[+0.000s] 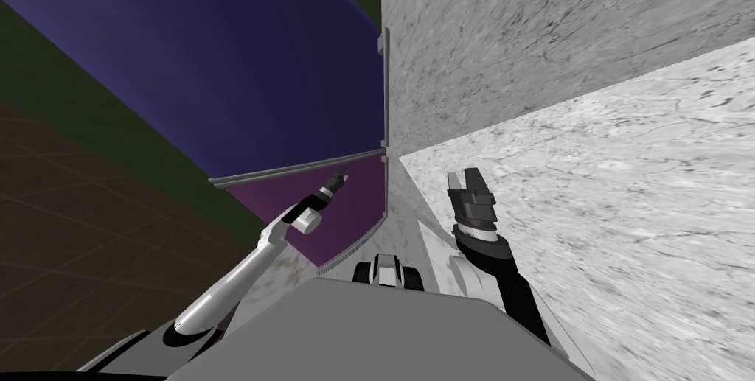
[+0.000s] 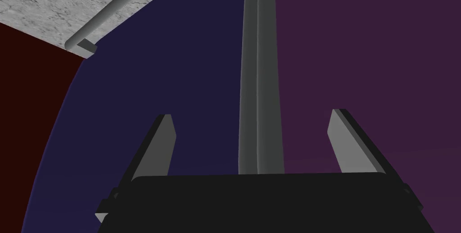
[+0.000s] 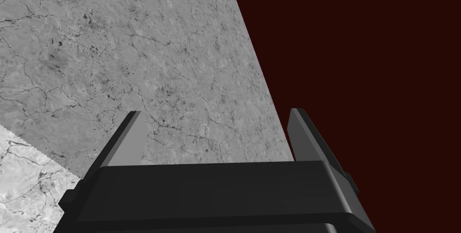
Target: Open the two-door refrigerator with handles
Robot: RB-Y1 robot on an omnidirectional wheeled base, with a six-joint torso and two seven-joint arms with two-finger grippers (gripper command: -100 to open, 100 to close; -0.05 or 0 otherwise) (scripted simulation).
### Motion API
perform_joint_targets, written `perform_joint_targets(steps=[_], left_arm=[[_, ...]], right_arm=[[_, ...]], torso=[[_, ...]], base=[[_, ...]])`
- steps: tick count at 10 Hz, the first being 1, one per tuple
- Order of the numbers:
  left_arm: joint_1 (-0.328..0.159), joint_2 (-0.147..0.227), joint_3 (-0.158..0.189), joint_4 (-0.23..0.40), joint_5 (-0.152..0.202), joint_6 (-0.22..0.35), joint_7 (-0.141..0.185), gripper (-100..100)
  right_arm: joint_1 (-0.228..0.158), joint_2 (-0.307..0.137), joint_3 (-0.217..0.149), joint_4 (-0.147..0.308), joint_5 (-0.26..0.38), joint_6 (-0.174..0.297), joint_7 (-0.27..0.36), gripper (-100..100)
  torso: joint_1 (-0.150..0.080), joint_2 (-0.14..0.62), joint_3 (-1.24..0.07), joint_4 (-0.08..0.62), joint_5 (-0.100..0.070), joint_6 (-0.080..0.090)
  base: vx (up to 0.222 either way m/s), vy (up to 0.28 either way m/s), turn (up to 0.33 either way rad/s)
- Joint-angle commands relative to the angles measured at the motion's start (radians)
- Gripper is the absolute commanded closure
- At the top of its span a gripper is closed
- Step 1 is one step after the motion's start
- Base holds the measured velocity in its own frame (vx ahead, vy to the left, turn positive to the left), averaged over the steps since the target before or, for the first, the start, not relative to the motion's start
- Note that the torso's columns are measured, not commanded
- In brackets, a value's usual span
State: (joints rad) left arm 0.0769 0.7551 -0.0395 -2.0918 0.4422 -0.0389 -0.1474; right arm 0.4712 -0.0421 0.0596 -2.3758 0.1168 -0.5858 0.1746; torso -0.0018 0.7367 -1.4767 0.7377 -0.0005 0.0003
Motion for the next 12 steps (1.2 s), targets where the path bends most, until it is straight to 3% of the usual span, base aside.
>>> perform_joint_targets(steps=[1,2,4,5,7,8,10,11,12], left_arm=[[-0.049,0.073,-0.004,0.025,0.033,0.044,-0.002,-100],[-0.049,0.083,-0.004,0.025,0.033,0.044,-0.002,-100],[-0.113,0.155,-0.011,0.067,0.07,0.092,-0.006,-100],[-0.113,0.167,-0.011,0.067,0.07,0.092,-0.006,-100],[-0.179,0.234,-0.016,0.112,0.104,0.139,-0.013,-100],[-0.179,0.246,-0.016,0.112,0.104,0.139,-0.013,-100],[-0.245,0.31,-0.019,0.159,0.134,0.186,-0.021,-100],[-0.245,0.321,-0.019,0.159,0.134,0.186,-0.021,-100],[-0.278,0.356,-0.02,0.183,0.148,0.209,-0.026,-100]], right_arm=[[0.0,0.0,0.0,0.0,0.0,0.0,0.0,0],[0.0,0.0,0.0,0.0,0.0,0.0,0.0,0],[0.0,0.0,0.0,0.0,0.0,0.0,0.0,0],[0.0,0.0,0.0,0.0,0.0,0.0,0.0,0],[0.0,0.0,0.0,0.0,0.0,0.0,0.0,0],[0.0,0.0,0.0,0.0,0.0,0.0,0.0,0],[0.0,0.0,0.0,0.0,0.0,0.0,0.0,0],[0.0,0.0,0.0,0.0,0.0,0.0,0.0,0],[0.0,0.0,0.0,0.0,0.0,0.0,0.0,0]], torso=[[0.001,0.001,0.0,0.0,0.0,-0.001],[0.002,0.002,0.001,0.0,0.001,0.0],[0.002,0.002,0.001,0.001,0.001,0.0],[0.0,0.0,0.0,0.0,0.0,0.0],[0.001,0.001,0.001,0.0,0.0,0.0],[-0.002,0.001,0.001,0.0,0.0,0.0],[0.003,0.002,0.001,0.001,0.001,0.0],[0.001,0.001,0.0,0.0,0.001,0.0],[0.003,0.001,0.001,0.0,0.001,-0.001]], base=[[0.042,-0.071,-0.076],[0.032,-0.053,-0.044],[0.047,-0.076,-0.113],[0.047,-0.077,-0.036],[0.051,-0.116,-0.104],[0.041,-0.111,-0.051],[0.047,-0.104,-0.108],[0.054,-0.089,-0.045],[0.039,-0.082,-0.093]])
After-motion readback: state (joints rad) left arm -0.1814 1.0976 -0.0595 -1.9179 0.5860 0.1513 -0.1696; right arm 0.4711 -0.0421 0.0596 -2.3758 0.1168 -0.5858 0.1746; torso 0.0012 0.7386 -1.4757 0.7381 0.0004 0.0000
